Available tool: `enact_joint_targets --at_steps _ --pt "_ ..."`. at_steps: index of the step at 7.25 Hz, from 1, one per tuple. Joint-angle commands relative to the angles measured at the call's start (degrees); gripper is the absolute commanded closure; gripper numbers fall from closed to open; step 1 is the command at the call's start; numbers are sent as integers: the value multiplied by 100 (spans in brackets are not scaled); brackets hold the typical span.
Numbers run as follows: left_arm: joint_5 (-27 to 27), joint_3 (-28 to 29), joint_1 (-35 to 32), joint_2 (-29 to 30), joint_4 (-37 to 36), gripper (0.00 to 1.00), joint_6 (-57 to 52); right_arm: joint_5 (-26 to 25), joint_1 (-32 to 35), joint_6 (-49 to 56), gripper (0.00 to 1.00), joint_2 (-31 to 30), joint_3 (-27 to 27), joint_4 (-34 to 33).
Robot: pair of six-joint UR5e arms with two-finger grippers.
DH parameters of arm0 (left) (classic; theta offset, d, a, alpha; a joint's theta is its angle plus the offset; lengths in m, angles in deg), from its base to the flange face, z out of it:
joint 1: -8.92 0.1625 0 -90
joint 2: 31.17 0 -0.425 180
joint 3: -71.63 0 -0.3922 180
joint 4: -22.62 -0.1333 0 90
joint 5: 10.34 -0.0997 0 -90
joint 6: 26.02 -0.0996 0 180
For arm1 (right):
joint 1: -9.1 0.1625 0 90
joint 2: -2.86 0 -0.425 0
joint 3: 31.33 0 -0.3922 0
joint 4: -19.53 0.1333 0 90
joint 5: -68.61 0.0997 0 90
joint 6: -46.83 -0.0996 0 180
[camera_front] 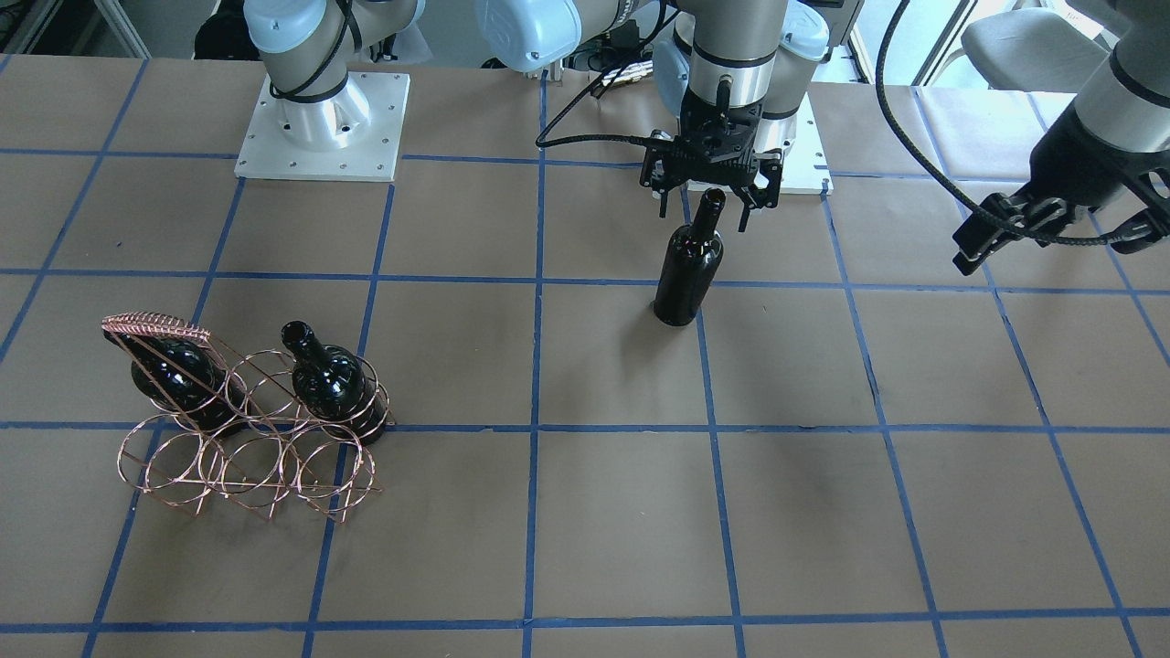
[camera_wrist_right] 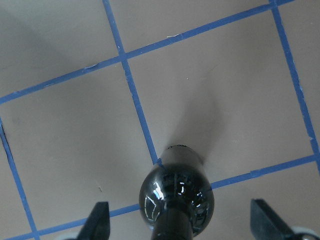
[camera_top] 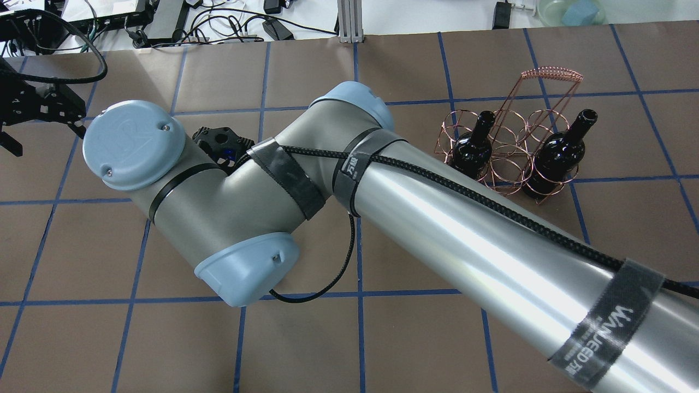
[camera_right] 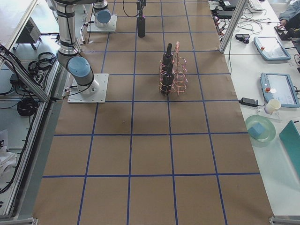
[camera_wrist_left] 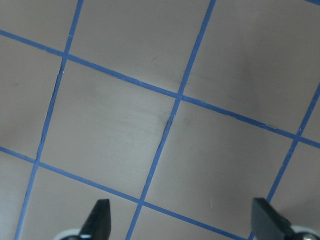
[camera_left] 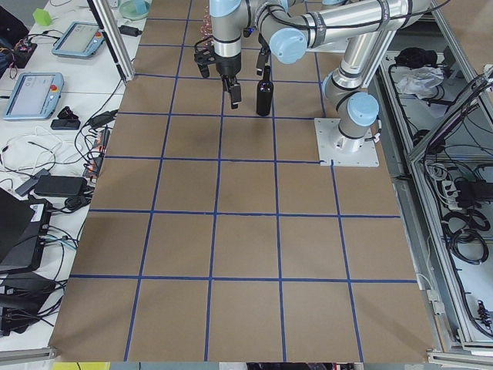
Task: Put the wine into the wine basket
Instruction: 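Lift the bottle with the right gripper and carry it toward the basket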
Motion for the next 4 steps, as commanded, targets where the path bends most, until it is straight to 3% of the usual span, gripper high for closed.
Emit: enact_joint_targets --at_steps 1,4 --pt "-3 -4 5 0 7 0 -7 42 17 -51 3 31 6 -34" --pt "6 -118 5 1 -45 0 2 86 25 36 12 23 6 9"
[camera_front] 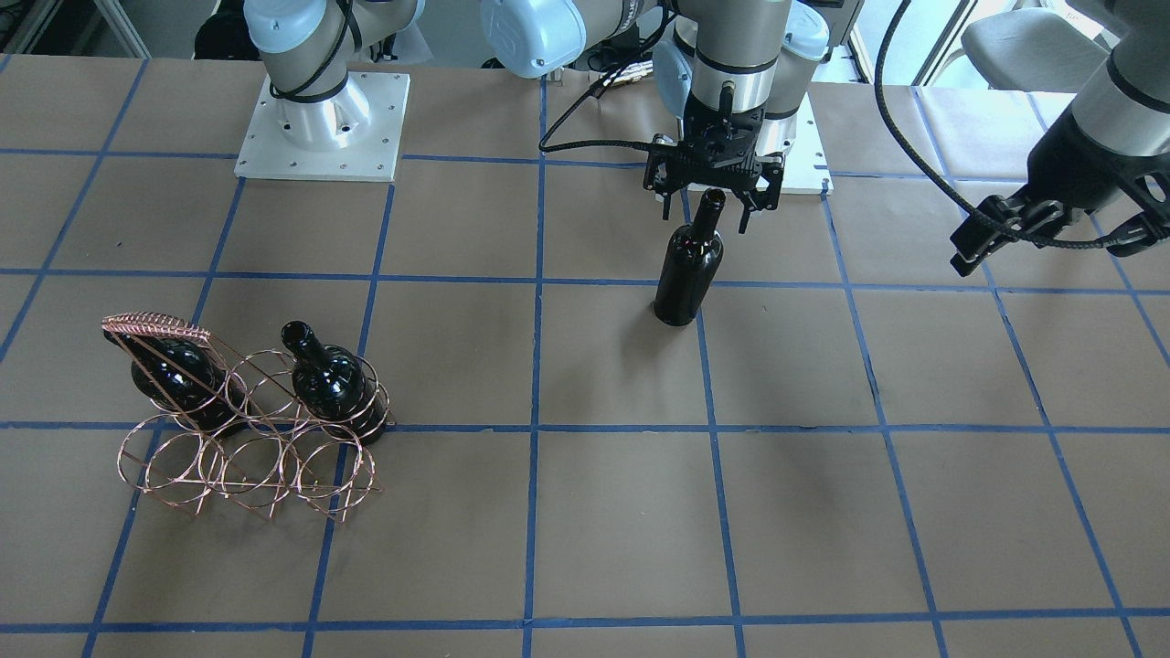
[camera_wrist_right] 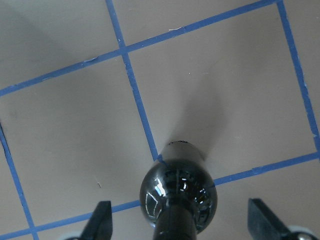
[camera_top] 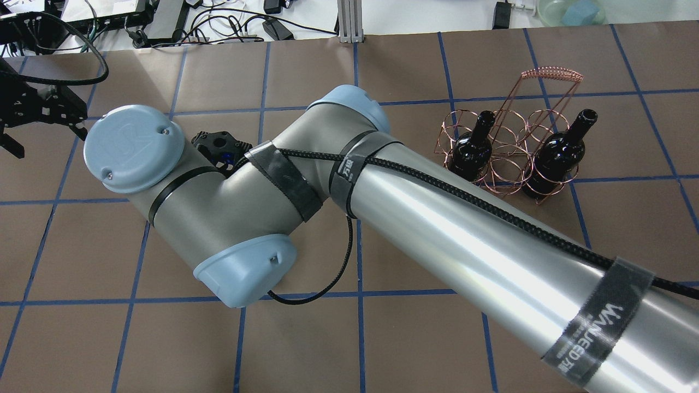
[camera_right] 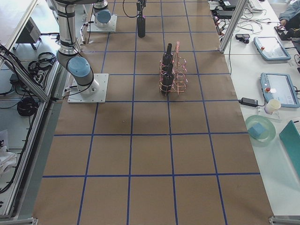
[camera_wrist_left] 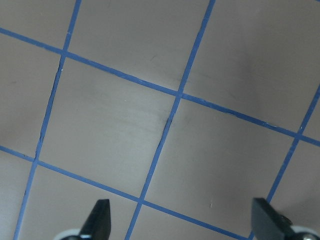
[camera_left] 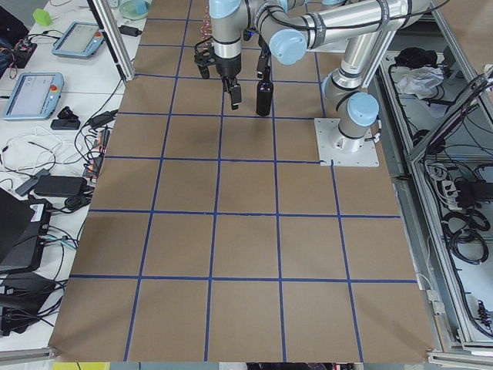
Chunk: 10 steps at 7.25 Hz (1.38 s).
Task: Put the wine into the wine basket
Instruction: 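Lift the bottle with the right gripper and carry it toward the basket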
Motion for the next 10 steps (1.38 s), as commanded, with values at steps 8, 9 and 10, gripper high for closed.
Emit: enact_joint_targets --at_steps 8,9,10 --pt "-22 -70 0 -6 -35 0 -4 407 3 31 37 7 45 20" --pt "-22 -70 0 -6 -35 0 -4 409 -6 57 40 7 53 20" --pt "-13 -70 0 -6 -35 0 5 400 3 66 44 15 53 20"
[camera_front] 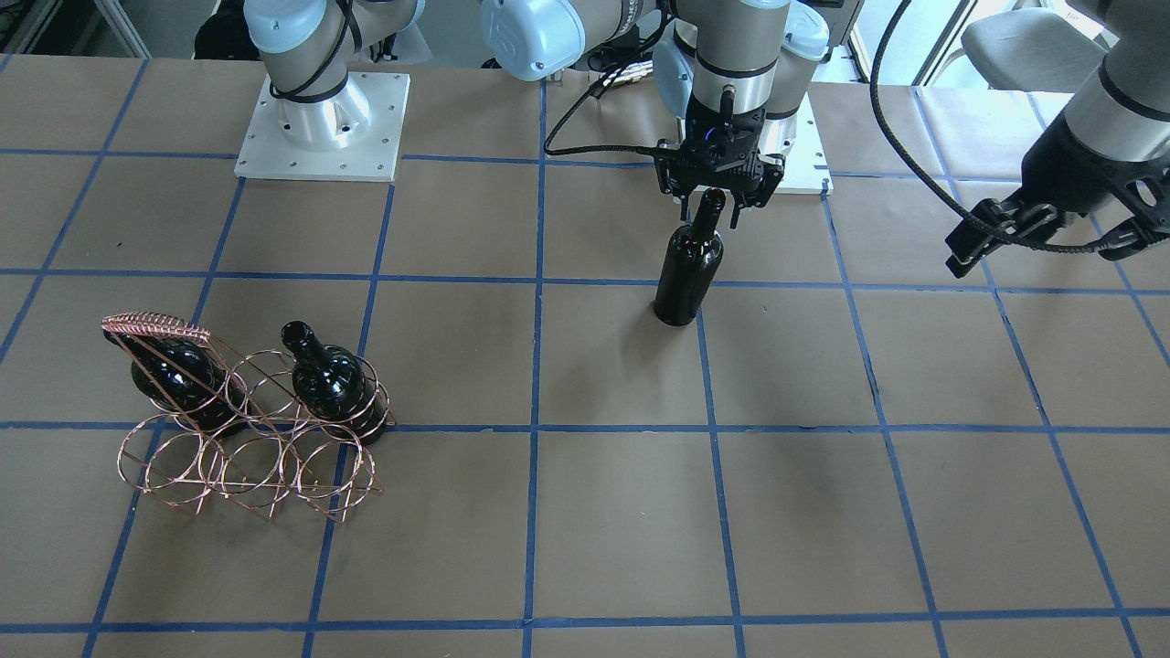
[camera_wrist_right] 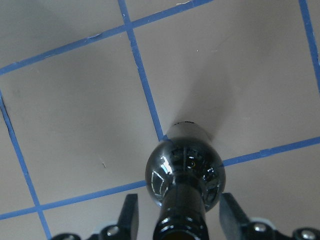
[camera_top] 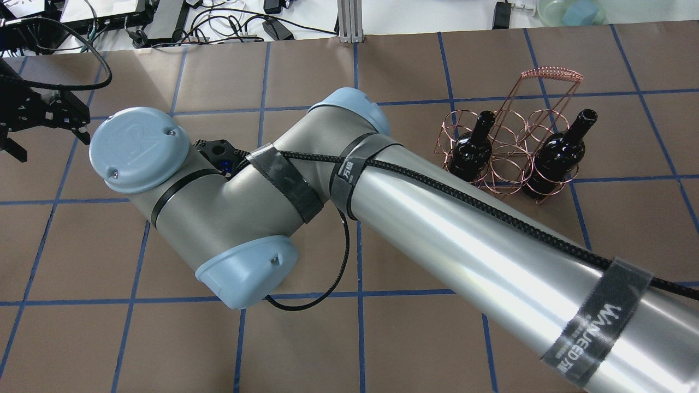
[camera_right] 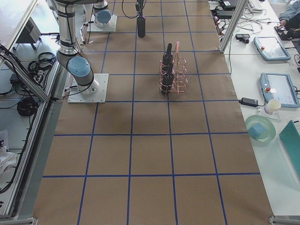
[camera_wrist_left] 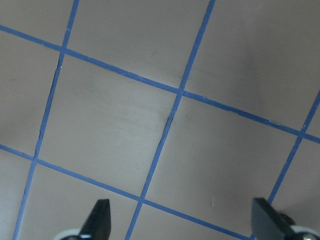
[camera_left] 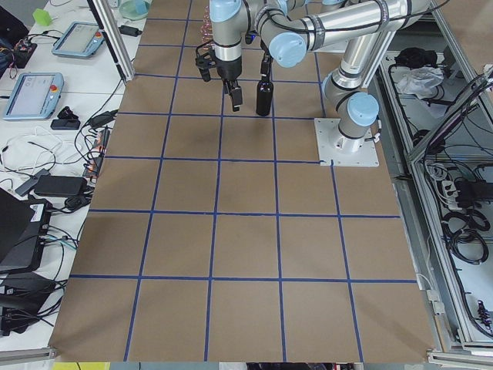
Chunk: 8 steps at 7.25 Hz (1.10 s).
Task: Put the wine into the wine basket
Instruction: 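Lift the bottle with the right gripper and carry it toward the basket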
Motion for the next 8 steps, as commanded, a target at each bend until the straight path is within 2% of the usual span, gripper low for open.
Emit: enact_joint_targets --at_steps 1,5,8 --pt "-1 0 0 0 8 0 6 19 3 68 44 25 22 -1" --pt "8 -9 0 9 8 0 33 -51 3 148 43 -1 31 -27" --pt "-1 -44 0 9 0 0 15 -52 3 148 55 -1 31 -27"
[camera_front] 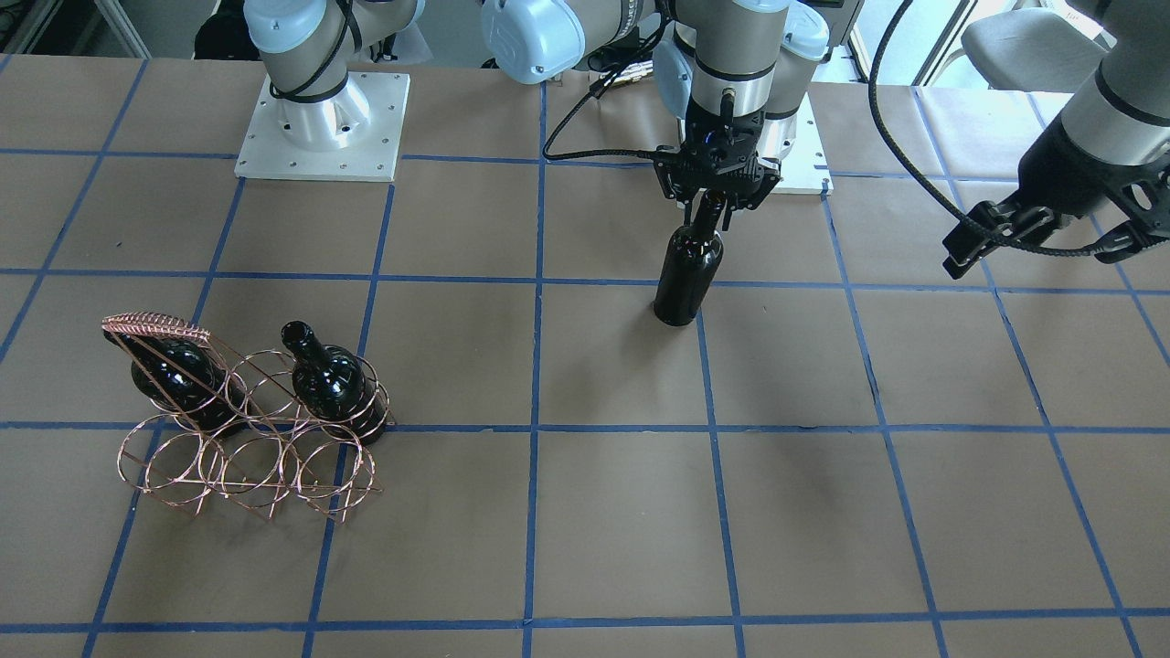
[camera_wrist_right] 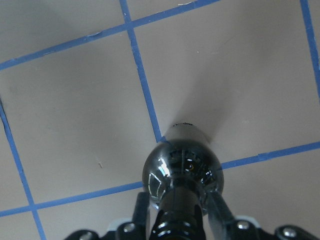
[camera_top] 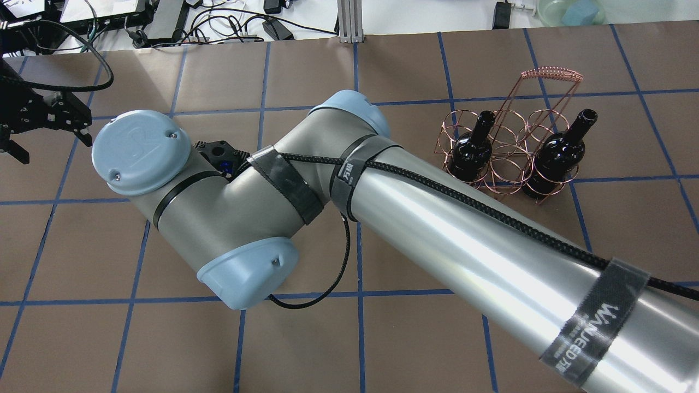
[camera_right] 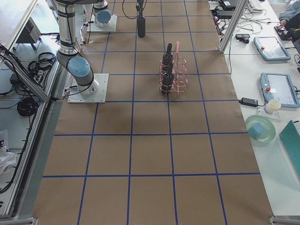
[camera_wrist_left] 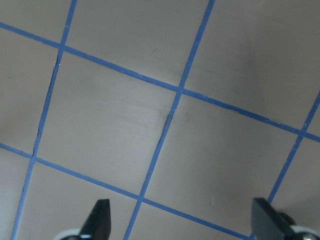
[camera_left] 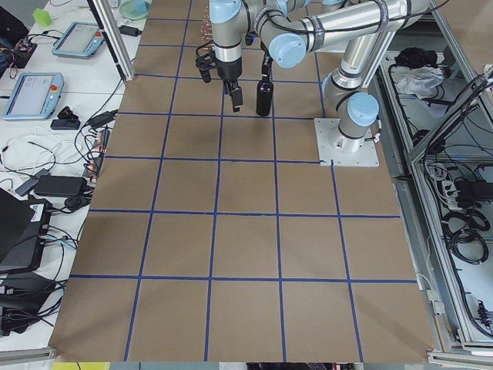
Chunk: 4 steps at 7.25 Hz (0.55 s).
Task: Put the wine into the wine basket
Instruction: 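Lift the bottle with the right gripper and carry it toward the basket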
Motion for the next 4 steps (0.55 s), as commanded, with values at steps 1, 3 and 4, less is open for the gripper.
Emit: enact_joint_targets --at_steps 1,3,4 --pt "-2 -6 0 0 -1 0 -5 1 0 0 62 4 -4 -18" --pt "-2 -6 0 0 -1 0 -14 45 0 0 78 4 -4 -18" --pt "-2 -6 0 0 -1 0 -14 45 -9 9 93 -30 -12 0"
